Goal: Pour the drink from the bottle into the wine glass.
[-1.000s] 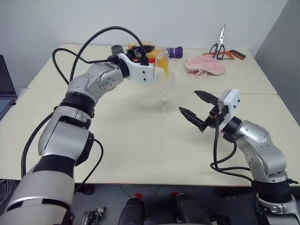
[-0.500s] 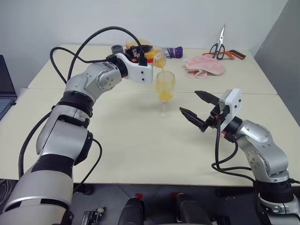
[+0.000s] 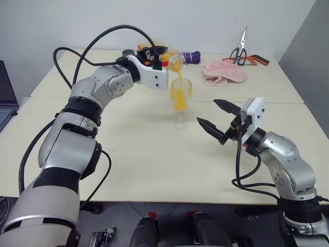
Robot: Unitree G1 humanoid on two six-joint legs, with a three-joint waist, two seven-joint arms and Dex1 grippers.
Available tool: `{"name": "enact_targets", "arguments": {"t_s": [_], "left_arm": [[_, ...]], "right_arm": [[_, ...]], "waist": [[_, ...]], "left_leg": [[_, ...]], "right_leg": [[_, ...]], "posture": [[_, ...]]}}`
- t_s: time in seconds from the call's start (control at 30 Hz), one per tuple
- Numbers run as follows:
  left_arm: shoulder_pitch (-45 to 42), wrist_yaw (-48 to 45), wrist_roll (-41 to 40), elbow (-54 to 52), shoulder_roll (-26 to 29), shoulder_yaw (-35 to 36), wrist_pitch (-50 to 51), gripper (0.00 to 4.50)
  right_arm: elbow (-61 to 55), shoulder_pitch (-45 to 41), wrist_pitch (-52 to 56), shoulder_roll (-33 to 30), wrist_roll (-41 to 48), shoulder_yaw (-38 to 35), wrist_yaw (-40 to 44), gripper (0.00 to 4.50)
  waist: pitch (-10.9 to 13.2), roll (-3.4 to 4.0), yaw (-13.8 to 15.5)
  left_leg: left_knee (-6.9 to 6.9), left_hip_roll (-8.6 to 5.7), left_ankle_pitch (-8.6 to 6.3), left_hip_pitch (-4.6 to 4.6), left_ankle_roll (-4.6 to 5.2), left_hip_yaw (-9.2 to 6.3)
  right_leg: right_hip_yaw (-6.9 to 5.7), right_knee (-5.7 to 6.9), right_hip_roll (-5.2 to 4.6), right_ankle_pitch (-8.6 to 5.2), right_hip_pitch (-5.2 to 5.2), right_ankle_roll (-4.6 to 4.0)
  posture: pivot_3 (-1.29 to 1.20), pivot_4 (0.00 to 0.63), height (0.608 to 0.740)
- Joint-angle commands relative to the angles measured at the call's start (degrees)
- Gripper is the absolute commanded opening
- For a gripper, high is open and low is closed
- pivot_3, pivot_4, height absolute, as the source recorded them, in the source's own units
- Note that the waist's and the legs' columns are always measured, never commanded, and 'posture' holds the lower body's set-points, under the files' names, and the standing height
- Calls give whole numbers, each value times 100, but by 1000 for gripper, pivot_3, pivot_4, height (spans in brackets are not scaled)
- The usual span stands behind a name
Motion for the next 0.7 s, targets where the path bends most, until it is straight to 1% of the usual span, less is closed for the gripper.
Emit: {"name": "enact_targets", "arguments": {"t_s": [0.03,0.7], "left_arm": [[-284,176,-36,-52,119,53,-59,1671],[-337,305,59,-19,183,-52,-56,1671]], "right_arm": [[-189,-52,-140,-2,52,-156,1,4500],[-236,-30,-131,-5,75,-86,80,4500]], "waist": [[0,0,0],[0,0,1]], "left_leg": [[0,0,0,0,0,0],[2,0,0,0,0,0]], "right_leg": [[0,0,0,0,0,0],[0,1,-1,0,0,0]], "posture": [[0,150,740],[0,150,740]]}}
